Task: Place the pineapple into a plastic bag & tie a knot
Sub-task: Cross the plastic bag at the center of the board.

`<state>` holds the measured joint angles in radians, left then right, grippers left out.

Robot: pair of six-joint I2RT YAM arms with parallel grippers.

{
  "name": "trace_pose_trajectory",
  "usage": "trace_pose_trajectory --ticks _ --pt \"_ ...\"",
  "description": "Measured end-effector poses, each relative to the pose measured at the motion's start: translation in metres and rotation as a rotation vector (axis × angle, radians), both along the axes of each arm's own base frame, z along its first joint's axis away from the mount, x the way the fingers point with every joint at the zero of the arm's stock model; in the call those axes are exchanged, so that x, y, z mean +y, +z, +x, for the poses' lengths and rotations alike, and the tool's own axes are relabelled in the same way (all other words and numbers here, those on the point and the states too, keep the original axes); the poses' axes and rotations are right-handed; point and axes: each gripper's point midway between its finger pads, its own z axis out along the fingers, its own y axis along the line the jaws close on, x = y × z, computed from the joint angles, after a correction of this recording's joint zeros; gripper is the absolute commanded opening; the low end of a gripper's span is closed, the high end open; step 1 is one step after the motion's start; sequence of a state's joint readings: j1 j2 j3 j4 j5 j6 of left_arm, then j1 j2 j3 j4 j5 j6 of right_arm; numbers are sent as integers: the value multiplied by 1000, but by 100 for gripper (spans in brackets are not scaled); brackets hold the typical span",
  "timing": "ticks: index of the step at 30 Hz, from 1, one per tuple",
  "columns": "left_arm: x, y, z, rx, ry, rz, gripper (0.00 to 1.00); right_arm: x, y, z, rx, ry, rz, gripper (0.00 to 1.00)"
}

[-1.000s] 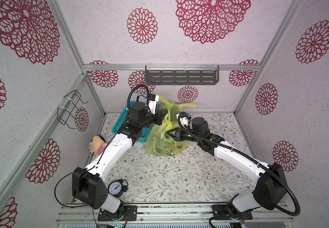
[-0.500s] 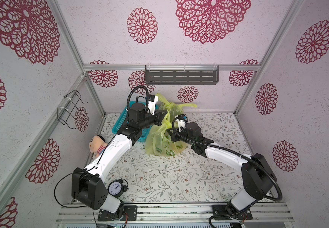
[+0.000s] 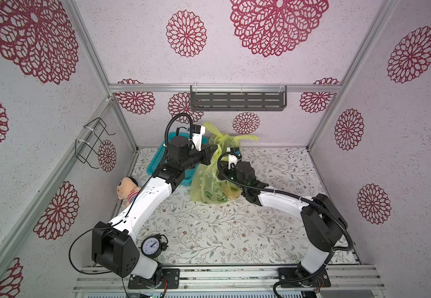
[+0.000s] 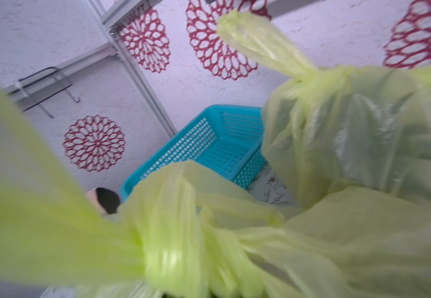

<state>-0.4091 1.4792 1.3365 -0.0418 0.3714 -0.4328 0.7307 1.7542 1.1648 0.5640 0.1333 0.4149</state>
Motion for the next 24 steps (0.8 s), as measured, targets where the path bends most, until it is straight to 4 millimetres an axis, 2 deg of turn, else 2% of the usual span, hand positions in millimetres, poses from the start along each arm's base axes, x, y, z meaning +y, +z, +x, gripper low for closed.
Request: trace_pose_trajectory --ticks 3,6,8,12,14,17,19,24 --pt "2 -7 -5 12 0 5 0 -14 1 10 -20 -79 -19 0" --pt "4 -14 -11 25 -1 11 0 -18 5 13 -38 -89 -19 0" --pt "5 -15 -12 27 0 10 0 -13 7 10 -43 -49 -8 0" --pt "6 -10 -14 16 0 5 0 11 12 0 -55 97 41 0" --pt "6 -8 -15 10 0 3 0 22 11 -2 -53 156 68 0" --pt "7 -7 -16 8 0 2 0 27 3 0 -37 167 83 0" --pt "7 -7 -16 10 1 3 0 21 1 6 -26 124 91 0" --pt "11 -9 -19 19 15 11 0 -9 2 25 -23 -15 127 0"
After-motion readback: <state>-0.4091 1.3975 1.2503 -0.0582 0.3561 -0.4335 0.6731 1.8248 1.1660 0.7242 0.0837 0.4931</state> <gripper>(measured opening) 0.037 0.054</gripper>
